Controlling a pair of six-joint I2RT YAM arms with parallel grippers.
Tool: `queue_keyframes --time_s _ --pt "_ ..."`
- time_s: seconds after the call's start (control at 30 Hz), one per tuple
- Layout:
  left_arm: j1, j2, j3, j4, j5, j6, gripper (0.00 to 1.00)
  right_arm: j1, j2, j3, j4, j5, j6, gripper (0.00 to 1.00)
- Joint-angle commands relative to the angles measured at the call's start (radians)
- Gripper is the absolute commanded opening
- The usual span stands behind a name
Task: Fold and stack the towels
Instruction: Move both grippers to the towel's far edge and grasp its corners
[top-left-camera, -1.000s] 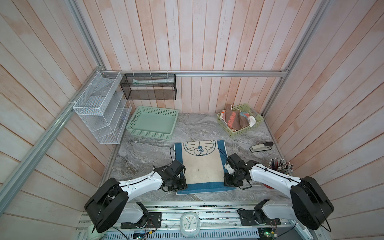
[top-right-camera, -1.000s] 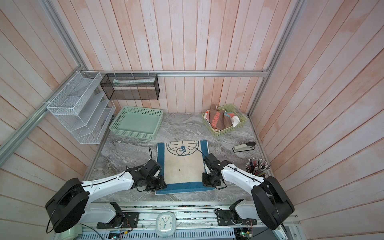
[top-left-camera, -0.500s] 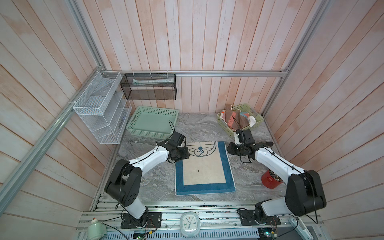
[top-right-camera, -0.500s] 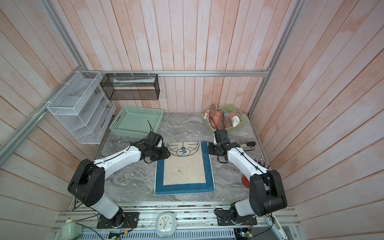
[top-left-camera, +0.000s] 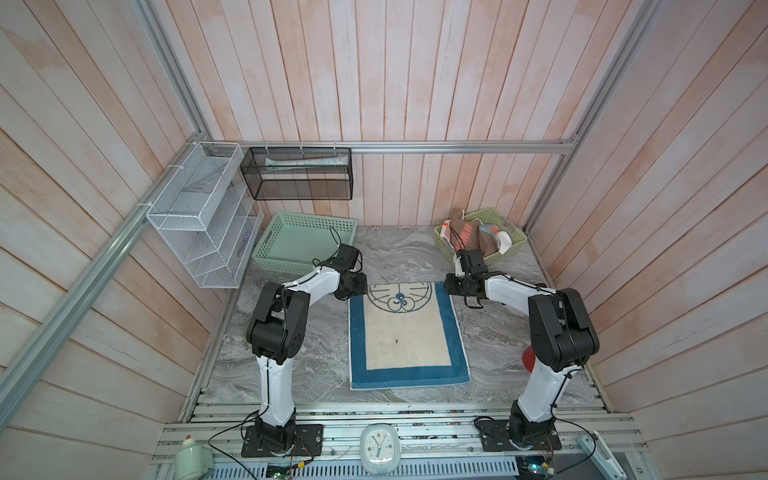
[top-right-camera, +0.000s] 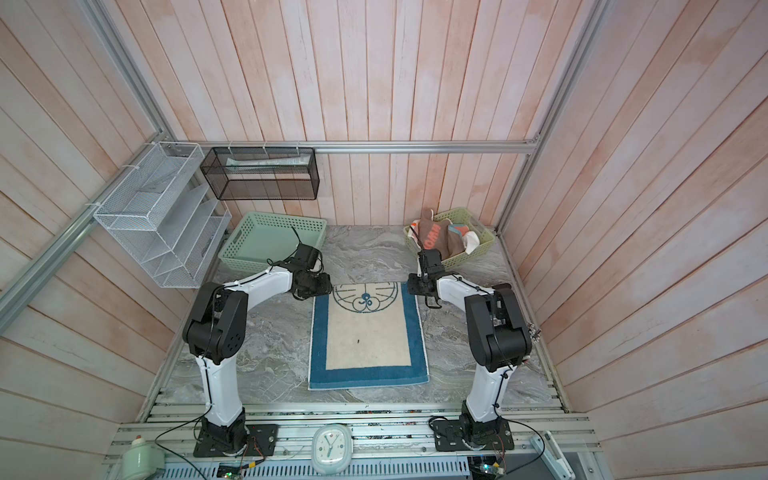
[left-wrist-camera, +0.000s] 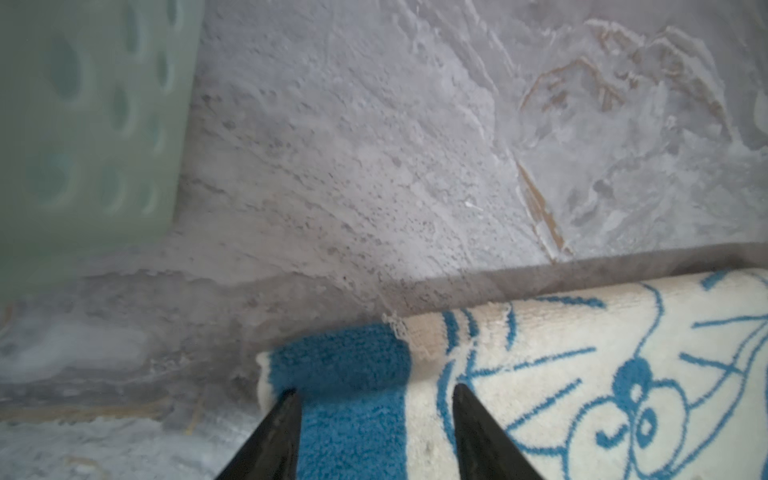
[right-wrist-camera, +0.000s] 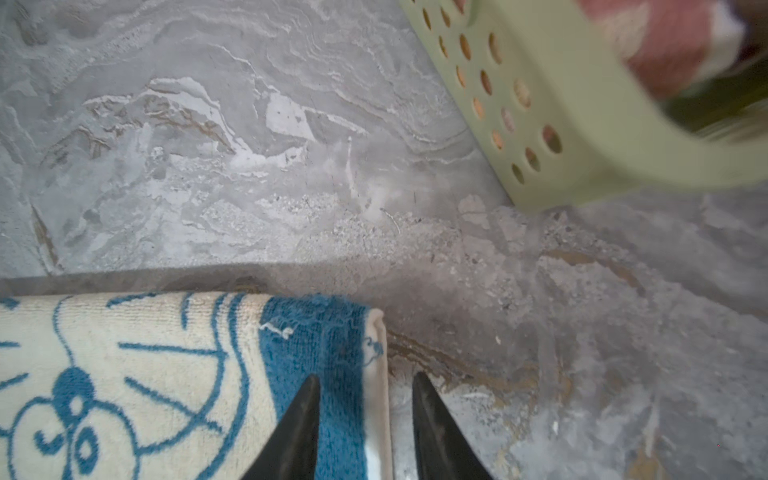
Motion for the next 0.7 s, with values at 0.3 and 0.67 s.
queue_keyframes --time_s 0.3,0.67 --pt "0.035 0.061 0.010 0.013 0.021 0.049 0.67 0.008 0.031 -0.073 -0.031 0.032 0.016 0.12" --pt "0.035 0.037 -0.056 0.130 0.217 0.097 0.50 -0.010 -0.085 -0.180 -0.027 0.069 0.030 0.29"
